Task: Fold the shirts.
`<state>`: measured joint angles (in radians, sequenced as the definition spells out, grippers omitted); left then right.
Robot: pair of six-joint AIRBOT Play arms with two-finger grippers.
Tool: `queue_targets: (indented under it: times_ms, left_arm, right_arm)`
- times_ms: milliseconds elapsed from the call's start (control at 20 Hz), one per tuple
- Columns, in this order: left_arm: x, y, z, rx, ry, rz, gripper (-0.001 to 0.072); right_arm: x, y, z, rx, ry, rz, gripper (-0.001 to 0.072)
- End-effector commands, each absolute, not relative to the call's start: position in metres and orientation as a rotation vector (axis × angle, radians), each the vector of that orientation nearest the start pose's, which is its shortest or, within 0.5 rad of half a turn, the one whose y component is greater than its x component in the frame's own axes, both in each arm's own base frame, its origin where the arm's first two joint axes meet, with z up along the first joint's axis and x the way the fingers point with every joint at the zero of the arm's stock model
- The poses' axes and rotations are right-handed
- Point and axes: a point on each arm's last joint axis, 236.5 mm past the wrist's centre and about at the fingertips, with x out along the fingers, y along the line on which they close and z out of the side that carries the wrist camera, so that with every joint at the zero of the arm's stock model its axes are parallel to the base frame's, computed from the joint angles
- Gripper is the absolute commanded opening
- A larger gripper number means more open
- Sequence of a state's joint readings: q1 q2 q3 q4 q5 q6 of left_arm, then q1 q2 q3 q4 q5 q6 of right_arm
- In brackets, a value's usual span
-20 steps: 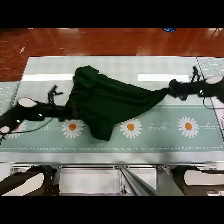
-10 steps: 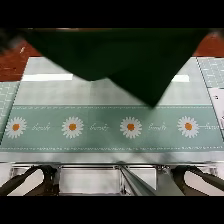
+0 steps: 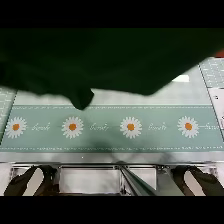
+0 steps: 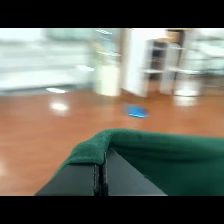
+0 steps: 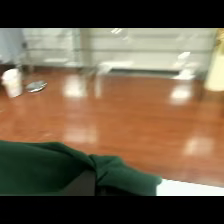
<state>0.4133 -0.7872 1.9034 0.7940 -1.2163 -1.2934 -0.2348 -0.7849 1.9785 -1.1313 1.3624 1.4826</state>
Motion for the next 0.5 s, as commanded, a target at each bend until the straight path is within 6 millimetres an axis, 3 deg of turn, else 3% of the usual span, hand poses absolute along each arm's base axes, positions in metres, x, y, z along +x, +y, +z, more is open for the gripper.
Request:
queue_targets:
  times_ms: [0, 100, 200, 300, 450]
  left_arm:
    - [0.179, -0.034, 0.527, 0.078, -0.076, -0.067, 0.0017]
    - [0.15, -0.028, 0.523, 0.089, -0.078, -0.064, 0.0017]
    - [0.139, -0.02, 0.506, 0.063, -0.012, -0.078, 0.0017]
    - [0.152, -0.013, 0.477, 0.045, 0.1, -0.077, 0.0017]
    - [0.205, -0.005, 0.402, -0.022, 0.341, -0.021, 0.0017]
  right_arm:
    - [0.183, 0.024, 0.477, 0.034, 0.17, 0.049, 0.0029]
    - [0.171, 0.019, 0.463, 0.041, 0.222, 0.018, 0.003]
    - [0.171, 0.024, 0.442, 0.058, 0.303, 0.037, 0.0029]
    - [0.182, 0.036, 0.413, 0.086, 0.407, 0.105, 0.0029]
    - [0.215, 0.048, 0.352, 0.162, 0.582, 0.192, 0.0029]
